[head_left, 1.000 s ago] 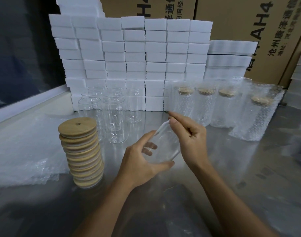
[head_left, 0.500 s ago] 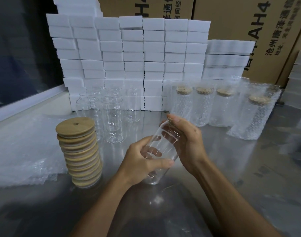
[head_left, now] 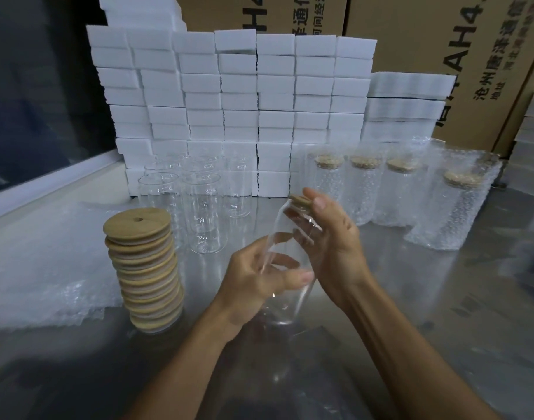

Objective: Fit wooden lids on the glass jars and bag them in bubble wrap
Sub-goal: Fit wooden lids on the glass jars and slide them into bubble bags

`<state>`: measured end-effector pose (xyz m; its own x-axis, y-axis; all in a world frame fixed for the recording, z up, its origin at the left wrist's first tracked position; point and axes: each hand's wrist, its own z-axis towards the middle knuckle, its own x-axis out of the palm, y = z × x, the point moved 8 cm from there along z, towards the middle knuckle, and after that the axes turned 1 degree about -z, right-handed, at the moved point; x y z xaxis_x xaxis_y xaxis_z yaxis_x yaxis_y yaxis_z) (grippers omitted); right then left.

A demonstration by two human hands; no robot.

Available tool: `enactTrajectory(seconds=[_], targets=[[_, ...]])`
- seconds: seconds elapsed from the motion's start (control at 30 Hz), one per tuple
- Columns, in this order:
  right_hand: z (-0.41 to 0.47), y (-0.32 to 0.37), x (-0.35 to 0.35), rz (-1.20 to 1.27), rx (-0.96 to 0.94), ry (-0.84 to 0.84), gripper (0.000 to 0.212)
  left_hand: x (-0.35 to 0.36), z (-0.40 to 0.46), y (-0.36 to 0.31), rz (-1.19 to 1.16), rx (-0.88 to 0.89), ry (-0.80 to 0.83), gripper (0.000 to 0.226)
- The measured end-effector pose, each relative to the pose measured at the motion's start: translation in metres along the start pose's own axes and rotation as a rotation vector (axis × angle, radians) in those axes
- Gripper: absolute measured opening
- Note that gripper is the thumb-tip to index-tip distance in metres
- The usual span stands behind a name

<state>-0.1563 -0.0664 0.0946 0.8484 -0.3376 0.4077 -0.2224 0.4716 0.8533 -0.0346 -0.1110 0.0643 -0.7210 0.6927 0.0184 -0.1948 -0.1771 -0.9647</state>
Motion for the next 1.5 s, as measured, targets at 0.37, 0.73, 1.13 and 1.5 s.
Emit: enactTrajectory(seconds=[0.37,0.73,1.13,1.5], targets=[[-0.010,0.002,0.002,-0.239,-0.101,-0.122,0.066,-0.004,-0.004,-0.002,0.308,0.171,-0.287,0.062],[-0.008,-0.035,0.014,-0.543,-0.066,0.036,0.058,-0.020,0.011,0.028,0.378,-0.068,-0.327,0.093],[-0.007,-0.055,-0.020,-0.647,0.062,-0.024,0.084,-0.033,0.021,-0.106,0.598,0.142,-0.411,0.048],[-0.007,-0.057,-0.022,-0.650,0.083,-0.046,0.076,-0.215,0.021,-0.144,0.812,-0.093,-0.574,0.009]])
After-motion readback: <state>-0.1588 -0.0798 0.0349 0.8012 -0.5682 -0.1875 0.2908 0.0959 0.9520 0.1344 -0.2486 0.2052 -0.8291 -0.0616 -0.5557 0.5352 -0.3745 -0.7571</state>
